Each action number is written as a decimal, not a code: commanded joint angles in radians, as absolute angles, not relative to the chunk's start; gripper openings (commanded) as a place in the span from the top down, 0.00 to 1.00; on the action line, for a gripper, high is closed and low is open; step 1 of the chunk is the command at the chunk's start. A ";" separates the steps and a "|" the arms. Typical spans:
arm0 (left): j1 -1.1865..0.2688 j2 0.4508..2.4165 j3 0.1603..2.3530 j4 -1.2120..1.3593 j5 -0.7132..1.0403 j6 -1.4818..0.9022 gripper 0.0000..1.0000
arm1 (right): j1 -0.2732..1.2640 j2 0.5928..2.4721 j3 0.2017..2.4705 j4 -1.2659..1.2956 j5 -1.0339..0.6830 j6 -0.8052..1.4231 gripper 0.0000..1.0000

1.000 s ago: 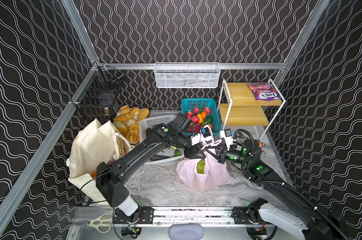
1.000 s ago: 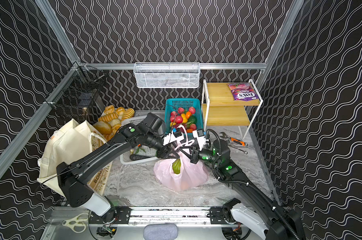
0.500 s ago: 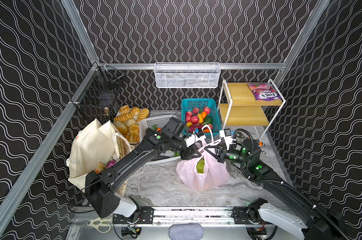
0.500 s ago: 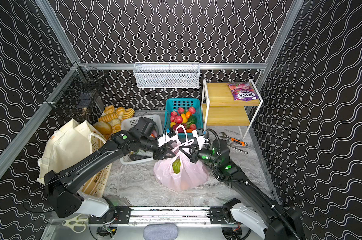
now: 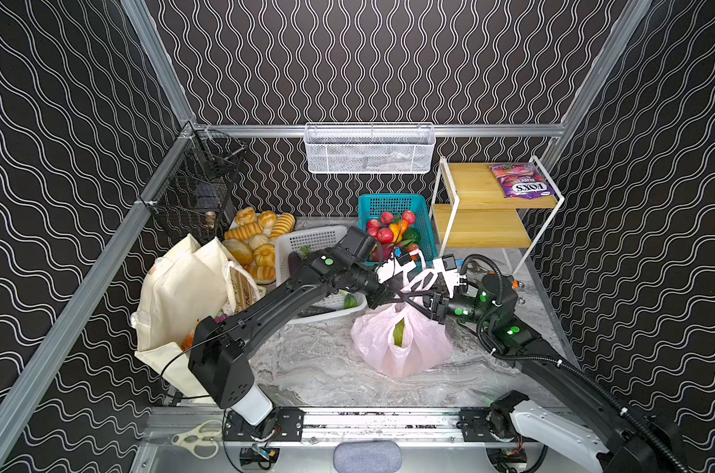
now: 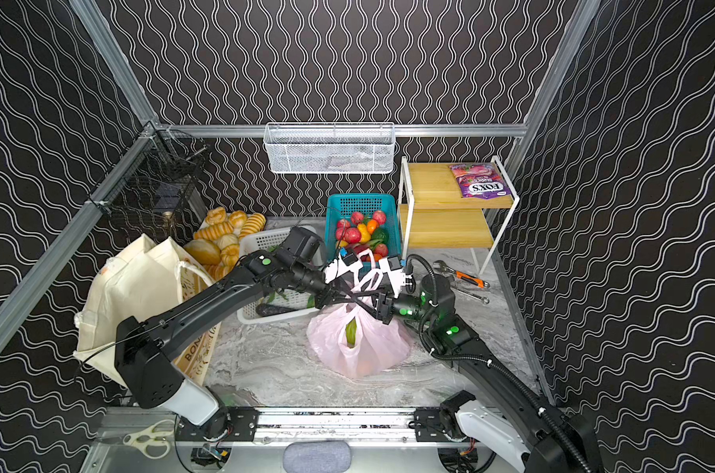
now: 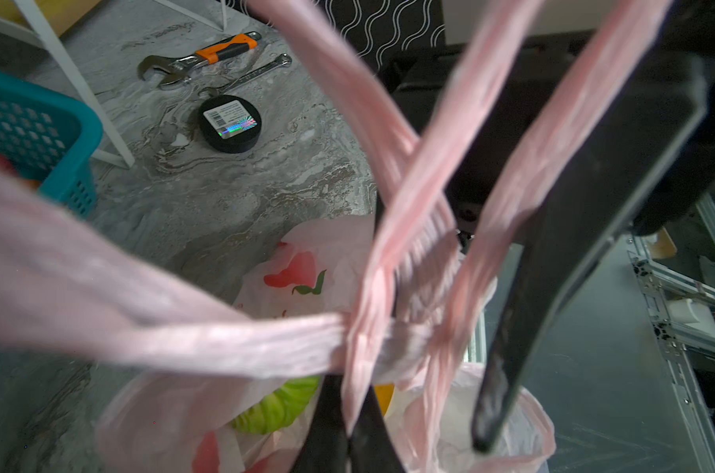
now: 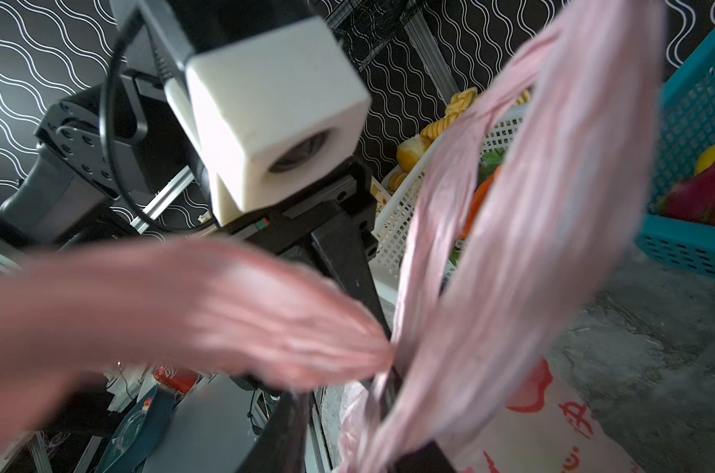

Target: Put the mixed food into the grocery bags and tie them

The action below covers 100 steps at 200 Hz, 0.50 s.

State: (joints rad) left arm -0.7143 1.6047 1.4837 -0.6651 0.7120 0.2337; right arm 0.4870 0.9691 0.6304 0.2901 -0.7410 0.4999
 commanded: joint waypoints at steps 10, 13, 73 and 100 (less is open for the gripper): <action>-0.713 1.648 1.541 -0.796 0.824 0.330 1.00 | 0.488 0.976 0.635 0.301 -0.729 0.505 0.68; -0.713 1.652 1.545 -0.807 0.826 0.336 1.00 | 0.488 0.976 0.634 0.301 -0.727 0.506 0.68; -0.712 1.653 1.576 -0.883 0.810 0.388 1.00 | 0.486 0.971 0.635 0.299 -0.702 0.505 0.89; -0.713 1.651 1.586 -0.885 0.834 0.391 1.00 | 0.486 0.989 0.637 0.331 -0.736 0.532 0.75</action>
State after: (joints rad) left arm -0.7136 1.6531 1.5715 -0.8654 0.7967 0.3668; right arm 0.4862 0.9771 0.6292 0.2916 -0.7151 0.5083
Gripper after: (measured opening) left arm 0.051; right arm 0.207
